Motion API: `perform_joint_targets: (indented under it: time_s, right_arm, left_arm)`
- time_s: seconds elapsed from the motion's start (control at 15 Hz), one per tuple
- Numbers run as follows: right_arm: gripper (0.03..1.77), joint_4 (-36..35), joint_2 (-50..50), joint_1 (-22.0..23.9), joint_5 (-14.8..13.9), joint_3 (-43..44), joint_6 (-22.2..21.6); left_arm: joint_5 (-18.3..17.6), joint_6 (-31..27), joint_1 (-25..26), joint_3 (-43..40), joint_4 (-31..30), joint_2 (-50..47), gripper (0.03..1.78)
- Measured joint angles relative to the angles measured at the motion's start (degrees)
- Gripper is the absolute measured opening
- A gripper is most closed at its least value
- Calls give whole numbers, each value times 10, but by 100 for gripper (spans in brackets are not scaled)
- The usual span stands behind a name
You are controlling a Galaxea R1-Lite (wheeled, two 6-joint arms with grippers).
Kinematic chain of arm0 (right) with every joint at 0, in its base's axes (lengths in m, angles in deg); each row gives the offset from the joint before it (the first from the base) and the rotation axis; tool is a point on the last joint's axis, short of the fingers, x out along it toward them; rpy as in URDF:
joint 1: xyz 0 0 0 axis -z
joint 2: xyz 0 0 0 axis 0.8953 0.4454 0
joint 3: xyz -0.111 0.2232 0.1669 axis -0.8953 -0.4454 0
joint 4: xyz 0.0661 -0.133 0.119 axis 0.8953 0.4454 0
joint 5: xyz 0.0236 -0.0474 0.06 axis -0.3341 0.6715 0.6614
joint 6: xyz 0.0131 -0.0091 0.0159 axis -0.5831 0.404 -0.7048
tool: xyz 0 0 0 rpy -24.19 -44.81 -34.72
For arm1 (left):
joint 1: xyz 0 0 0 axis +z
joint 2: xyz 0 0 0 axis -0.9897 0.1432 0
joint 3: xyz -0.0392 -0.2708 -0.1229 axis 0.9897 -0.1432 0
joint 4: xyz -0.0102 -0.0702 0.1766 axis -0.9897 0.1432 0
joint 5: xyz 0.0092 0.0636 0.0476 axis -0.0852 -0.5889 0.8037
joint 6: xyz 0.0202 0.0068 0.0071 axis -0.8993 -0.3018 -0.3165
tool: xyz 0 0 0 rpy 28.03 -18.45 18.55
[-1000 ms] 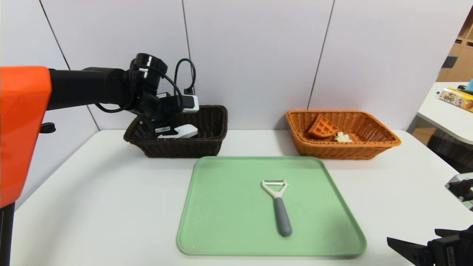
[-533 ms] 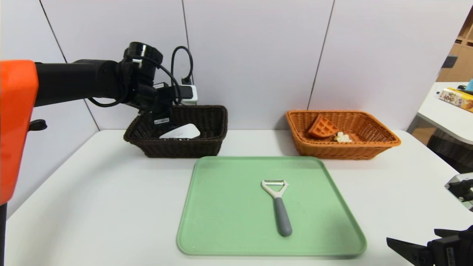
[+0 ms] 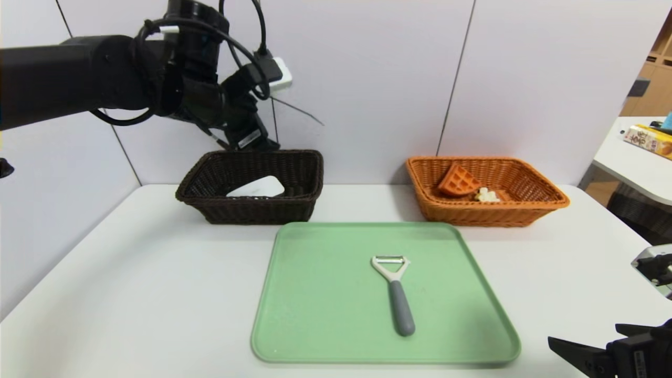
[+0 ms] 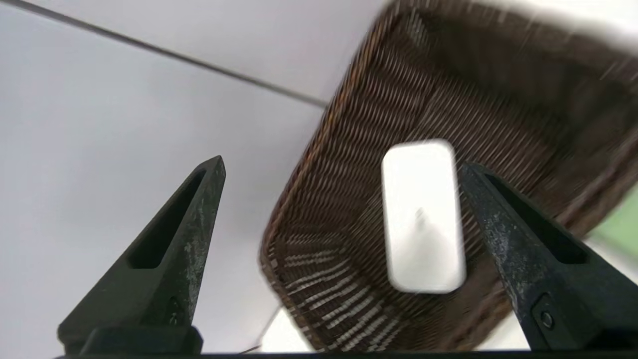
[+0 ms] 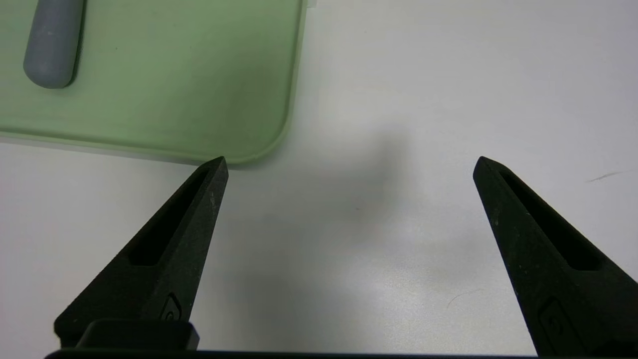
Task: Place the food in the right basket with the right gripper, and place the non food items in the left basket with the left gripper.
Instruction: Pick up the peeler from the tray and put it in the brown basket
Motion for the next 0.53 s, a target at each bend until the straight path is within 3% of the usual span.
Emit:
perform_joint_targets:
  time_s: [0.27,0.4,0.53]
  right_arm:
    - [170,0,0,-2,-1,2,0]
    - [170,0,0,-2,-2,3,1]
    - [170,0,0,-2,-2,4,7]
  left_arm:
    - [10,190,-68,1,-3,-56,167]
    - [44,274,-109,-11,-1,-84,168]
    - [101,357,-155,-33,0,-112,169]
